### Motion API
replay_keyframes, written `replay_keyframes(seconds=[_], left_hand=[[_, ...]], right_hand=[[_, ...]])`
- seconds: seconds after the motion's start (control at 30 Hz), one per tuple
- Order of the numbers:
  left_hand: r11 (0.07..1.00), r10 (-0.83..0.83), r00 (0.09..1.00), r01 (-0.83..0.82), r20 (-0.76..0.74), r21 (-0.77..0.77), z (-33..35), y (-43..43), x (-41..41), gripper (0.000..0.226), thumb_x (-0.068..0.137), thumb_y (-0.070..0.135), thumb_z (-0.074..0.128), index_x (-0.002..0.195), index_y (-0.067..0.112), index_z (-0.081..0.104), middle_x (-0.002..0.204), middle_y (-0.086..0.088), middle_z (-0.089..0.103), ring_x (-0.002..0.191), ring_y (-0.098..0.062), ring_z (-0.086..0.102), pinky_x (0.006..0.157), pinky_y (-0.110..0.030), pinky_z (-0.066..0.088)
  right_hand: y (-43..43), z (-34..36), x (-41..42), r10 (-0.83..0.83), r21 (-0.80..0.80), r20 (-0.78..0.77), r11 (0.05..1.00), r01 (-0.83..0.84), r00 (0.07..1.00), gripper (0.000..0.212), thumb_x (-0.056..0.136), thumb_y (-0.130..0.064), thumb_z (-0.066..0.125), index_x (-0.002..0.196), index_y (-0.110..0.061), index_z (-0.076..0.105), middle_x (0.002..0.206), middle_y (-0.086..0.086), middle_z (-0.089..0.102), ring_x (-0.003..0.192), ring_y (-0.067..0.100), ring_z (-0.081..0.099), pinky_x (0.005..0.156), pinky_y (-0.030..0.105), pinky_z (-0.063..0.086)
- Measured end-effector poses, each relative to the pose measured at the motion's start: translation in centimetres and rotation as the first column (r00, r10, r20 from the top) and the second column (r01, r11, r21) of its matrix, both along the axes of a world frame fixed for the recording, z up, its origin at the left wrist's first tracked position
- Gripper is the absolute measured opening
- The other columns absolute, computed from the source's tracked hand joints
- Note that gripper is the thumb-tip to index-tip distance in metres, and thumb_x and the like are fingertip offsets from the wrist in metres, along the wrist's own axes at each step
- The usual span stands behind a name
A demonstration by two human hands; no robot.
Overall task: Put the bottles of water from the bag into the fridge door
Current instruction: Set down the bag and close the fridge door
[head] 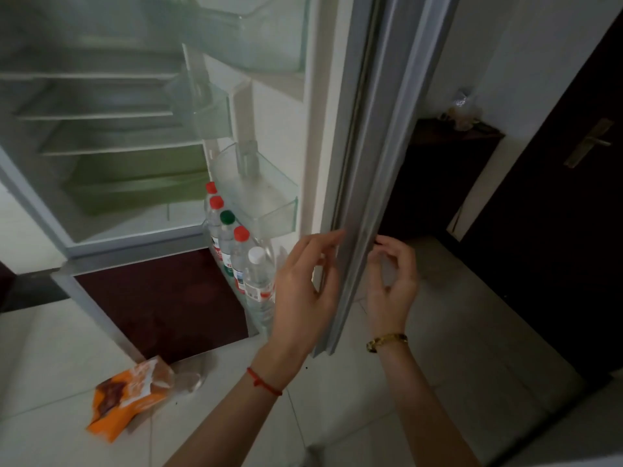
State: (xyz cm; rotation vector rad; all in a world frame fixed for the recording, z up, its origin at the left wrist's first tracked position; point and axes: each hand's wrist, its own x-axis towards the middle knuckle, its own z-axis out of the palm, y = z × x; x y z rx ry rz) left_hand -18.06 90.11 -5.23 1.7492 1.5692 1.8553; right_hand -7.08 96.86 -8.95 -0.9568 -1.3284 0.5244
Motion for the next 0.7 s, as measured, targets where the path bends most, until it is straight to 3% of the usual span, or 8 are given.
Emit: replay_keyframes(seconds=[0.17,0.27,0.37,0.7], left_hand=[[0.998,0.066,0.998,-0.066,-0.01,-0.014,-0.5,-3.0,-1.2,0.042,0.088,-0.002,0.057,0.127,0.012,0.063,0.11,0.002,0.067,0.099,-0.002,0.062,0.086,-0.017,0.051],[0.996,0.086,0.996,-0.086,0.01,-0.02,-0.6,-4.6,-2.3,0.046,0.088,-0.003,0.058,0.132,0.011,0.059,0.112,0.002,0.066,0.1,-0.006,0.063,0.087,-0.023,0.053],[0.989,0.147,0.989,-0.147,0.013,-0.02,-0.5,-6.1,-3.5,0.046,0.089,0.0,0.058,0.134,0.011,0.057,0.116,0.001,0.064,0.104,-0.006,0.062,0.09,-0.026,0.053],[0.922,0.385,0.922,-0.386,0.03,0.016,-0.3,-10.4,-9.3,0.048,0.087,0.013,0.07,0.133,0.013,0.058,0.116,0.002,0.061,0.103,-0.007,0.06,0.087,-0.022,0.052]], right_hand=[[-2.6,0.2,-1.8,0.103,0.054,0.087,0.993,-0.108,0.991,0.01,0.091,-0.016,0.058,0.1,-0.014,0.063,0.096,-0.012,0.062,0.095,0.014,0.06,0.086,0.028,0.049],[-3.9,0.6,-3.1,0.137,0.132,0.173,0.978,-0.161,0.975,0.007,0.091,-0.014,0.06,0.097,-0.012,0.064,0.096,-0.021,0.058,0.092,0.011,0.058,0.084,0.021,0.047],[-5.1,0.9,-4.8,0.187,0.159,0.249,0.96,-0.231,0.95,0.009,0.089,-0.008,0.064,0.099,-0.008,0.065,0.097,-0.011,0.059,0.093,0.016,0.059,0.082,0.025,0.049],[-8.2,0.9,-11.6,0.465,0.11,0.286,0.853,-0.511,0.838,0.032,0.093,-0.013,0.055,0.124,-0.011,0.062,0.129,-0.004,0.061,0.123,0.02,0.053,0.102,0.041,0.046]])
